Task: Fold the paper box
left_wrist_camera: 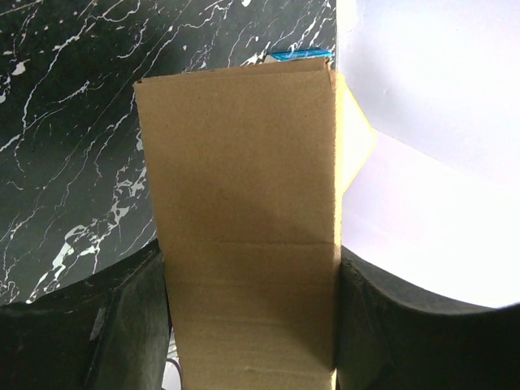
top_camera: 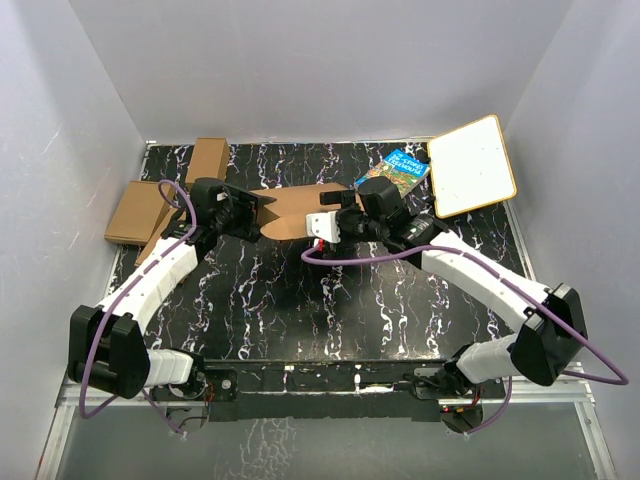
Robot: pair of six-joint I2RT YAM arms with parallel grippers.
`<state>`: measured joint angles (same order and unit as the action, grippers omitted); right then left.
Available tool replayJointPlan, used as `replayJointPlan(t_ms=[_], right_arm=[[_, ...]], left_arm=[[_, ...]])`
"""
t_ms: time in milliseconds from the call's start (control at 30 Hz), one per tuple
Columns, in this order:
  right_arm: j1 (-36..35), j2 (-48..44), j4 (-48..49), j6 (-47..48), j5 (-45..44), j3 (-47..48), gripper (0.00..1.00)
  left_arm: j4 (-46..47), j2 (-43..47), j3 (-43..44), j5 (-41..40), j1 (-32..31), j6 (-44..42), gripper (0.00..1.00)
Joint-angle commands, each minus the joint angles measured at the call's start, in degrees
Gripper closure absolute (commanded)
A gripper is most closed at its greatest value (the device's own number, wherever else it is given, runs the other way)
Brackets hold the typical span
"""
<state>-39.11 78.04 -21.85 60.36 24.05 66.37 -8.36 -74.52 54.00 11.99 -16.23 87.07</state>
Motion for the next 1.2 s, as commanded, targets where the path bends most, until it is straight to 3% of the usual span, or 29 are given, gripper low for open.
replayJointPlan(t_ms=[0, 200, 333, 567, 700, 833, 1000, 1100, 1167], right_arm=[[-1.7, 0.7, 10.3, 0.2, -8.3, -2.7, 0.01], [-4.1, 1.8, 17.6, -0.2, -13.3, -7.2, 0.02], [-4.4, 2.3, 19.8, -0.1, -14.6, -8.0, 0.11], [-4.5, 2.5, 20.0, -0.9, -14.2, -7.8, 0.34], [-4.5, 2.3, 19.1, -1.9, -13.8, -7.2, 0.38], [-4.4, 1.9, 18.3, -3.3, -13.5, -6.7, 0.47], [-3.6, 1.5, 17.6, -5.5, -12.2, -6.0, 0.48], [-2.9, 1.3, 17.0, -7.1, -10.8, -5.6, 0.50], [-2.2, 1.2, 16.6, -8.5, -9.4, -5.3, 0.51]], left_arm=[[0.1, 0.9, 1.9, 2.9, 0.1, 1.8, 0.62], [0.7, 1.2, 1.9, 3.6, 0.0, 2.6, 0.61], [1.6, 1.4, 1.3, 4.2, 0.0, 3.0, 0.61], [4.1, 2.0, -0.5, 4.6, 0.0, 4.1, 0.57], [5.4, 3.0, -1.3, 4.1, 0.0, 4.2, 0.52], [6.6, 4.4, -2.6, 3.3, 0.1, 4.4, 0.40], [7.0, 6.9, -4.2, 1.7, 0.1, 5.0, 0.23], [6.3, 8.6, -4.7, 0.3, 0.1, 5.2, 0.05], [6.7, 9.6, -5.4, 0.1, 0.1, 5.3, 0.03]])
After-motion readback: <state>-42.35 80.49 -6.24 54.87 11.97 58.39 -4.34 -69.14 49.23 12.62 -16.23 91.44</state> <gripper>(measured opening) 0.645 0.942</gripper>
